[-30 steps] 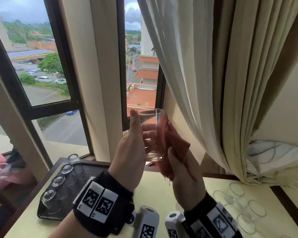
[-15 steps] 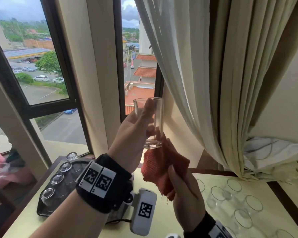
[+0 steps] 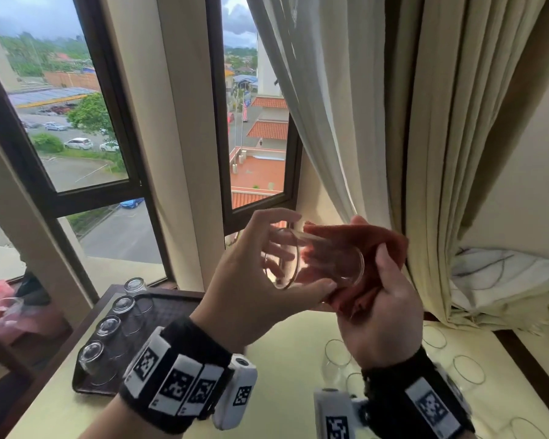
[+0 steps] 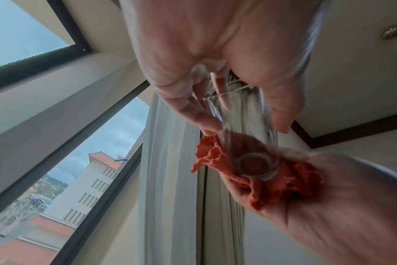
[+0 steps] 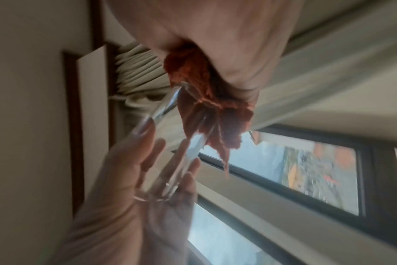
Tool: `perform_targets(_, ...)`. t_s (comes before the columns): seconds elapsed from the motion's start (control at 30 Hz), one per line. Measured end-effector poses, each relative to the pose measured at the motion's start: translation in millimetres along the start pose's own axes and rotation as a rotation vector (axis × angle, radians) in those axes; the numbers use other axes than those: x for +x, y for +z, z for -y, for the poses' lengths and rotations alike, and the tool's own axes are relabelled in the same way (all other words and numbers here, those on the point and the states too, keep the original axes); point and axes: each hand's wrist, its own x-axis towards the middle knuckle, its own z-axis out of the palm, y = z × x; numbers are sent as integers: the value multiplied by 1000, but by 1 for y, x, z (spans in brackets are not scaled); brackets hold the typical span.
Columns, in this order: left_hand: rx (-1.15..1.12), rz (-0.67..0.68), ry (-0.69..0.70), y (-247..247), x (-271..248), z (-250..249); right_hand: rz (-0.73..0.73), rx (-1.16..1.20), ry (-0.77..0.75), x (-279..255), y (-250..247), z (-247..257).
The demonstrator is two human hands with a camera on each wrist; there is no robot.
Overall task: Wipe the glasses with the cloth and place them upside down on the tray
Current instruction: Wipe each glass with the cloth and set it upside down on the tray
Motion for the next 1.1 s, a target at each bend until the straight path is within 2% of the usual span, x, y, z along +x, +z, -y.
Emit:
perform_targets(0.07, 31, 14, 74, -5, -4, 4, 5, -139, -28, 3, 0, 2)
perform_targets(0.13, 54, -14, 159, -6, -9, 7, -8, -227, 21, 8, -5, -1)
perform_targets(0.23, 24, -99, 173, -3, -13, 11, -28, -324, 43, 4, -8, -8)
perform_targets(0.33, -53, -198, 106, -1, -16, 12, -25, -542, -156, -16, 0, -16)
perform_targets(0.4, -96, -232, 62, 1, -17, 11, 9, -699, -345, -21, 2, -24)
perform_targets(0.47, -130, -235, 40, 2, -18, 7, 119, -776, -496, -18, -2, -28)
perform_targets(0.53, -146, -216, 45, 3, -20, 4, 201, -775, -557, -13, 1, -21)
perform_targets(0.6, -138, -198, 69, 5, -22, 2, 212, -719, -508, -4, 3, -8)
perform_targets(0.63, -129, -193, 83, 5, -22, 1, 187, -656, -434, -1, 5, -2)
perform_targets(0.73, -109, -192, 112, 3, -19, 3, 85, -313, -45, 4, 7, 3)
perform_targets(0.77, -111, -202, 108, 2, -17, 4, 42, -285, 11, 0, 10, 2)
perform_targets(0.87, -135, -242, 76, 0, -11, 8, 5, -364, -76, -14, 7, -16)
perform_targets(0.97, -120, -278, 42, 0, -8, 12, 42, -388, -122, -24, 7, -29)
perform_targets(1.1, -178, -310, 23, 0, -9, 8, 87, -684, -354, -17, 13, -26)
